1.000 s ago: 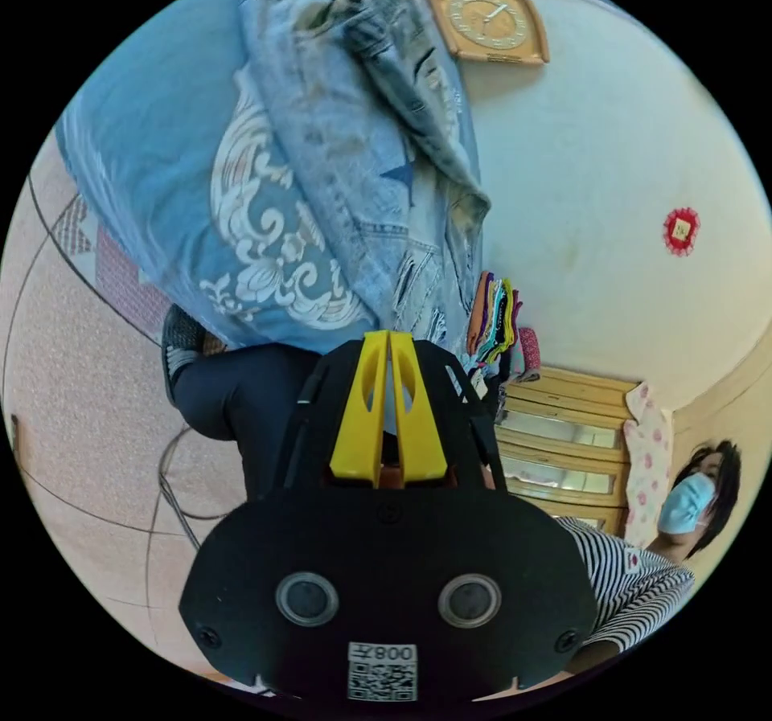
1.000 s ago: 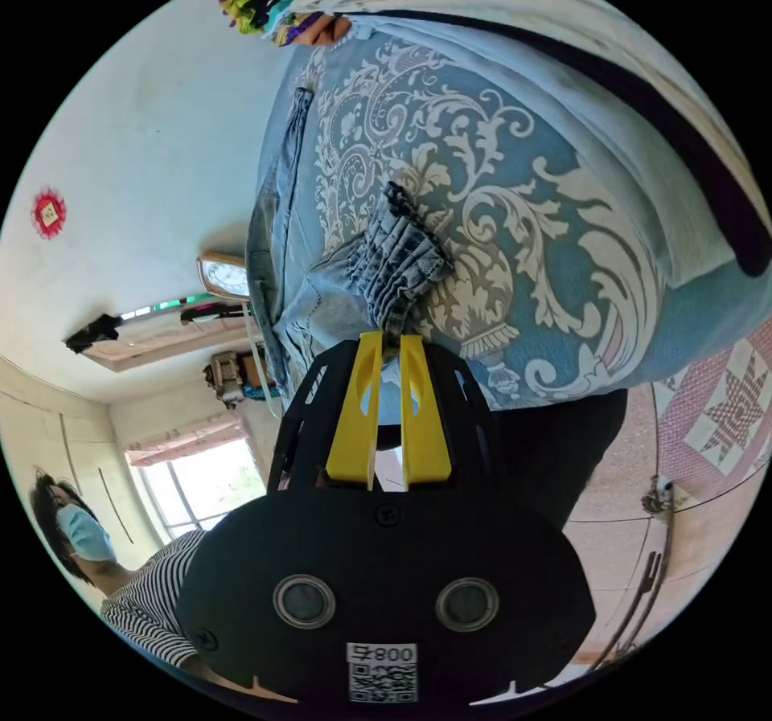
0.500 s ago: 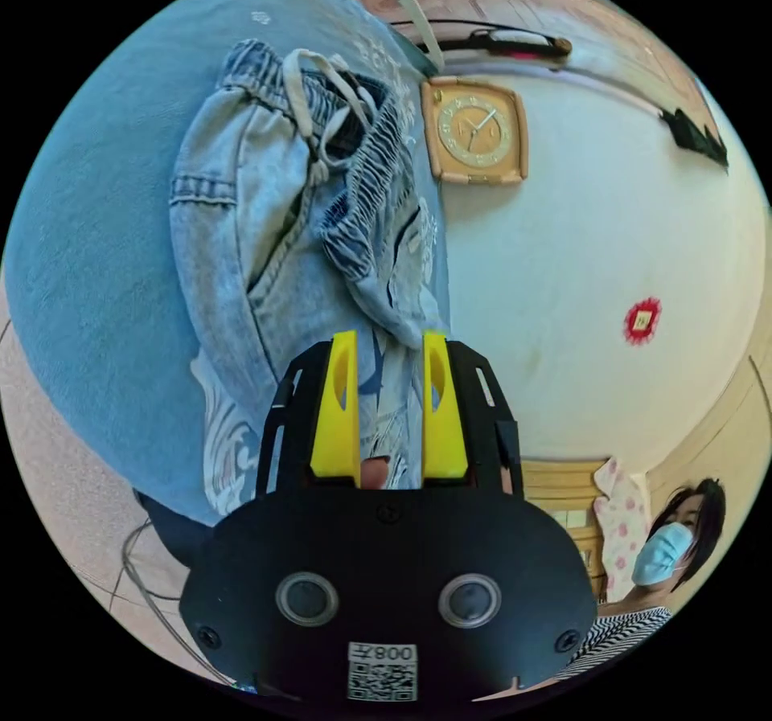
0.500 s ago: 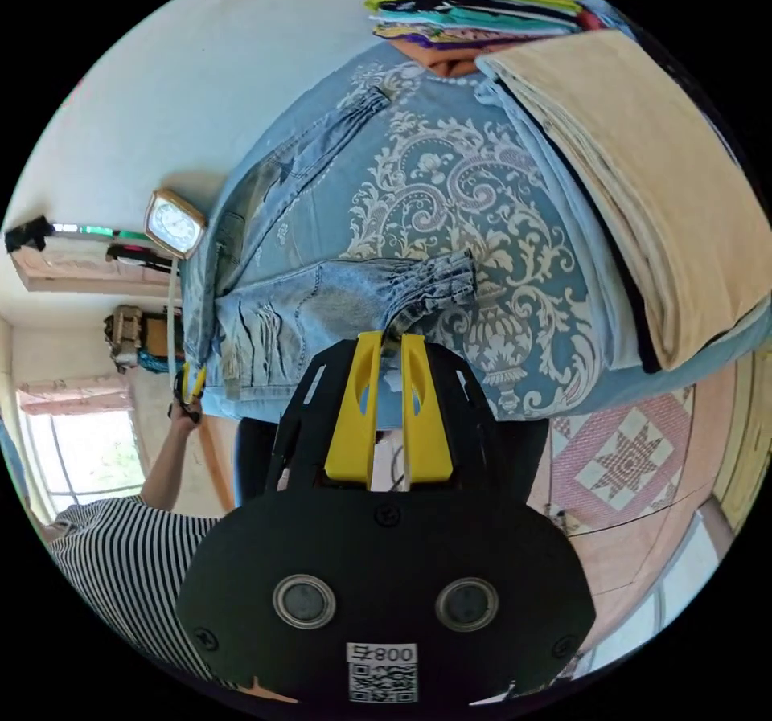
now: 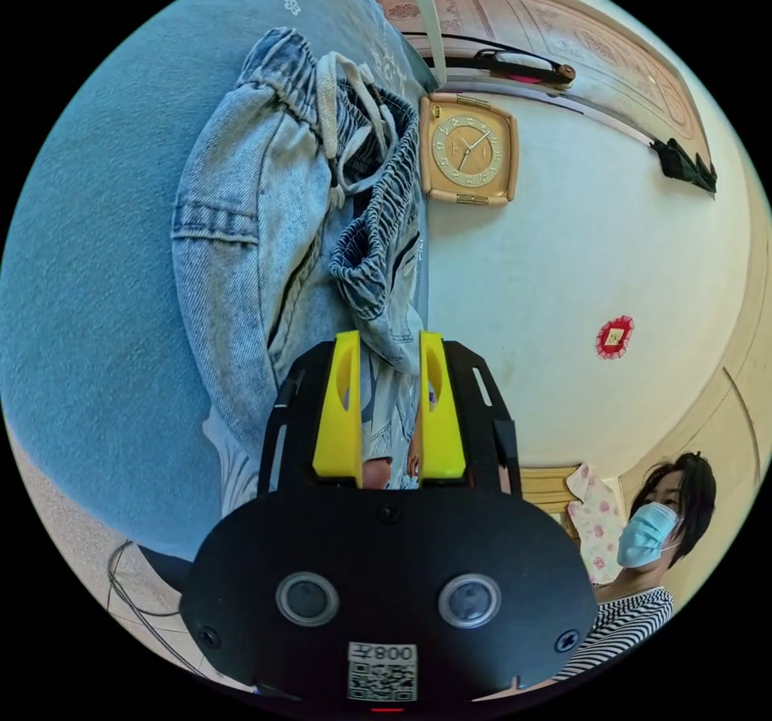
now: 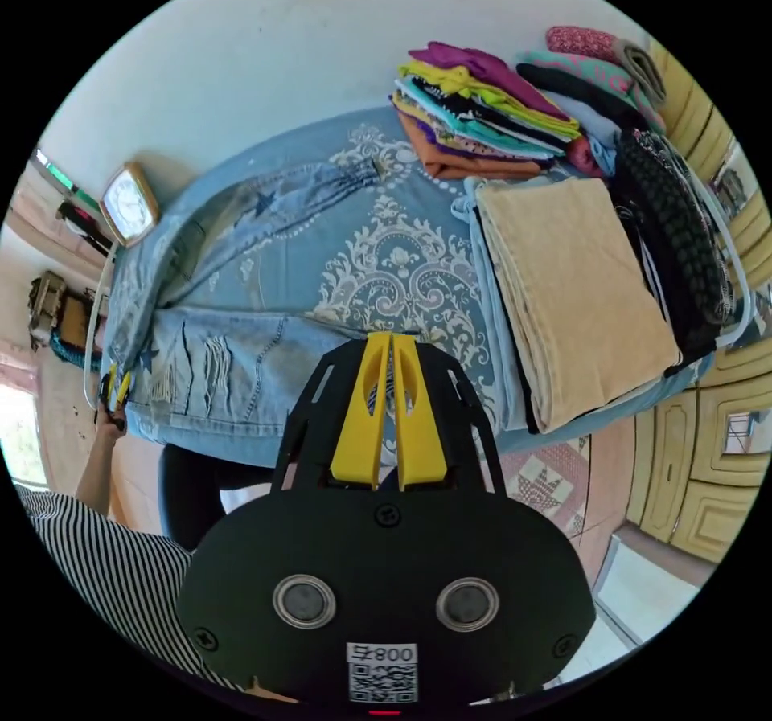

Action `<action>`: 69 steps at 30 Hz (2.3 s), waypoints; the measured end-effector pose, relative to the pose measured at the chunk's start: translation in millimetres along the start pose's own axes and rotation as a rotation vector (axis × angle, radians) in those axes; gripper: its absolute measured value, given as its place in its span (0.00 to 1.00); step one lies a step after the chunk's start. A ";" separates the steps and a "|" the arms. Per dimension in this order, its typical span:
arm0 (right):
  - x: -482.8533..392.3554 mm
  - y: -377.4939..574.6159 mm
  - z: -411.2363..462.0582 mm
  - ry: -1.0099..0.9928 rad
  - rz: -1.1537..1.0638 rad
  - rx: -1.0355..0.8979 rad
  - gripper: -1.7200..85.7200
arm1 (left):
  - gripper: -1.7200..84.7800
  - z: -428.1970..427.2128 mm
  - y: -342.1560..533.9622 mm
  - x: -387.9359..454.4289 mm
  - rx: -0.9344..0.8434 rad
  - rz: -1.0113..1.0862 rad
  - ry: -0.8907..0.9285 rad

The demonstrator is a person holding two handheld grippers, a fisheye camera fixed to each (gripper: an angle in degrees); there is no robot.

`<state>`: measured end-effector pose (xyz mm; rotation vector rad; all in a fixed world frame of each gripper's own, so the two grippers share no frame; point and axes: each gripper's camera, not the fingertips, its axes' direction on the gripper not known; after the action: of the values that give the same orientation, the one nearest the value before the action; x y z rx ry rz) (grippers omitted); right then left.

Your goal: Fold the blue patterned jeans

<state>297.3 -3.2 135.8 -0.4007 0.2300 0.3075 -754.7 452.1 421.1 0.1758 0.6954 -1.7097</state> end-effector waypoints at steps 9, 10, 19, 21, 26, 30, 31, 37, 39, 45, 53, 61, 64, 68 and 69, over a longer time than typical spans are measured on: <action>-323.7 -58.6 57.7 -0.309 -0.776 0.086 0.10 | 0.08 -22.4 -17.1 0.3 0.025 -0.007 0.052; -371.9 -59.0 65.6 -0.292 -0.897 0.111 0.11 | 0.07 -25.2 -18.9 0.9 0.022 -0.004 0.054; -577.8 -24.1 132.6 -0.089 -1.503 0.209 0.12 | 0.05 -37.9 -25.8 1.4 0.041 -0.005 0.117; -605.6 -17.3 153.8 -0.030 -1.561 0.205 0.11 | 0.04 -39.7 -26.5 2.1 0.043 -0.005 0.129; -640.4 -14.5 180.6 0.055 -1.605 0.230 0.05 | 0.04 -43.5 -29.1 18.8 0.033 0.040 0.141; -658.5 -46.0 162.5 -0.032 -1.521 0.264 0.03 | 0.04 -43.4 -41.1 59.4 0.043 0.155 0.194; -660.6 -55.2 155.3 -0.053 -1.494 0.283 0.03 | 0.04 -39.3 -54.0 79.9 0.047 0.204 0.226; -728.0 -202.1 113.4 -0.125 -1.279 0.258 0.02 | 0.10 18.2 -166.0 203.7 0.068 0.439 -0.029; -743.9 -261.5 121.1 -0.081 -1.129 0.233 0.02 | 0.12 30.2 -174.5 211.1 0.056 0.416 -0.114; -684.8 -287.7 186.7 -0.255 -1.006 0.052 0.02 | 0.12 21.2 -126.5 167.9 -0.069 0.512 -0.240; -606.4 -231.6 274.2 -0.221 -0.999 -0.126 0.04 | 0.13 -37.9 -60.5 128.2 -0.005 0.404 -0.396; -598.3 -235.7 305.0 -0.200 -1.019 -0.142 0.09 | 0.14 -50.2 -5.8 118.2 0.186 0.289 -0.655; -604.8 -238.1 317.6 -0.163 -1.048 -0.138 0.09 | 0.09 -38.8 -15.2 116.1 0.133 0.253 -0.548; -604.4 -247.0 337.5 -0.141 -1.045 -0.173 0.08 | 0.03 -30.8 -1.4 147.8 0.214 0.333 -0.447; -600.8 -251.5 339.9 -0.161 -1.038 -0.178 0.08 | 0.03 -31.7 2.8 153.4 0.238 0.346 -0.449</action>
<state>-121.7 -230.8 694.6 -0.6142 -0.1795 -0.6640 -801.1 339.9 322.1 0.0665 0.1178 -1.4232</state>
